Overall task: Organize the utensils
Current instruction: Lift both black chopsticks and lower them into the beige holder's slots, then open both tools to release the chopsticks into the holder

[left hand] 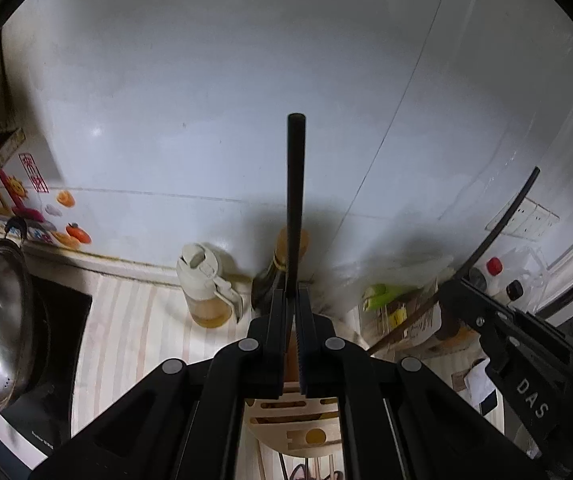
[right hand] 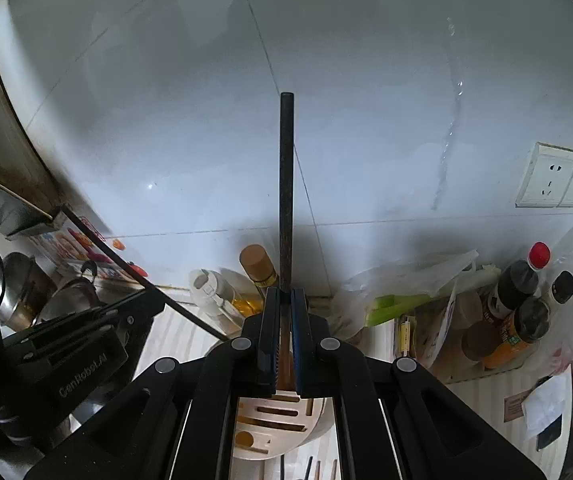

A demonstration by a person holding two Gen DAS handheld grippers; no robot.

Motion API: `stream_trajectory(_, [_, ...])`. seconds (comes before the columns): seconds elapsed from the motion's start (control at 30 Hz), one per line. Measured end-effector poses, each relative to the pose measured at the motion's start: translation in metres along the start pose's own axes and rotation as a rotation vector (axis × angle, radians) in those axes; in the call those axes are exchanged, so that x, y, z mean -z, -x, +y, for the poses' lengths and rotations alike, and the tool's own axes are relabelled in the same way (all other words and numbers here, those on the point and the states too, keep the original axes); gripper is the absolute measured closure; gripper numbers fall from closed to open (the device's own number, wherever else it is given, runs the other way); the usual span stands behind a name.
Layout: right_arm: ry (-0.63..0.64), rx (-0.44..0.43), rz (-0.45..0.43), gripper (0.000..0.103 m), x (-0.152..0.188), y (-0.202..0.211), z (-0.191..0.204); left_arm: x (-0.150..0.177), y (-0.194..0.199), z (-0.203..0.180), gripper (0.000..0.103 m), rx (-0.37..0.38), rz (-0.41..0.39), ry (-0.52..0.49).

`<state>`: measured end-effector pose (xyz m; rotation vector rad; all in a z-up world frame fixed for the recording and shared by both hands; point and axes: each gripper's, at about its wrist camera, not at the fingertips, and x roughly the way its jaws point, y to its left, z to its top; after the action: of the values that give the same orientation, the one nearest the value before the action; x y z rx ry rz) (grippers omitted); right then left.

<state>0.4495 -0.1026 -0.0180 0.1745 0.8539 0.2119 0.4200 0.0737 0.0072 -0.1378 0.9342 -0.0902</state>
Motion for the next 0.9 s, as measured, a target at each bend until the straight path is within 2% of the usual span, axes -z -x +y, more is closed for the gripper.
stream_trajectory(0.33, [0.008, 0.002, 0.072, 0.098, 0.009, -0.021, 0.002, 0.017, -0.009, 0.001, 0.101, 0.019, 0.085, -0.008])
stream_trajectory(0.43, [0.015, 0.003, 0.117, 0.098, 0.011, -0.032, 0.004, 0.022, -0.018, 0.001, 0.101, 0.048, 0.129, -0.003])
stream_trajectory(0.57, [-0.016, 0.0, 0.187, 0.096, 0.017, -0.041, -0.002, 0.026, -0.013, 0.003, 0.096, 0.072, 0.157, 0.04])
stream_trajectory(0.63, [-0.042, -0.011, 0.189, 0.08, 0.019, -0.037, -0.008, 0.026, -0.004, 0.002, 0.095, 0.046, 0.134, 0.032])
stream_trajectory(0.67, [-0.055, -0.013, 0.18, 0.064, 0.021, -0.032, -0.012, 0.026, 0.0, 0.003, 0.093, 0.027, 0.123, 0.027])
stream_trajectory(0.7, [-0.065, -0.011, 0.166, 0.056, 0.022, -0.026, -0.015, 0.027, 0.004, 0.003, 0.088, 0.014, 0.114, 0.022])
stream_trajectory(0.73, [-0.071, -0.013, 0.156, 0.054, 0.024, -0.02, -0.018, 0.028, 0.009, 0.004, 0.066, 0.001, 0.101, 0.016])
stream_trajectory(0.77, [-0.078, -0.01, 0.147, 0.052, 0.026, -0.013, -0.021, 0.029, 0.014, 0.006, 0.037, -0.013, 0.086, 0.014])
stream_trajectory(0.8, [-0.088, -0.008, 0.139, 0.051, 0.028, -0.008, -0.024, 0.031, 0.02, 0.008, 0.026, -0.033, 0.06, 0.016])
stream_trajectory(0.83, [-0.098, -0.004, 0.129, 0.049, 0.031, -0.001, -0.029, 0.034, 0.025, 0.01, 0.02, -0.045, 0.039, 0.017])
stream_trajectory(0.9, [-0.108, 0.021, 0.104, 0.045, 0.041, 0.015, -0.038, 0.041, 0.034, 0.015, 0.02, -0.075, 0.004, 0.02])
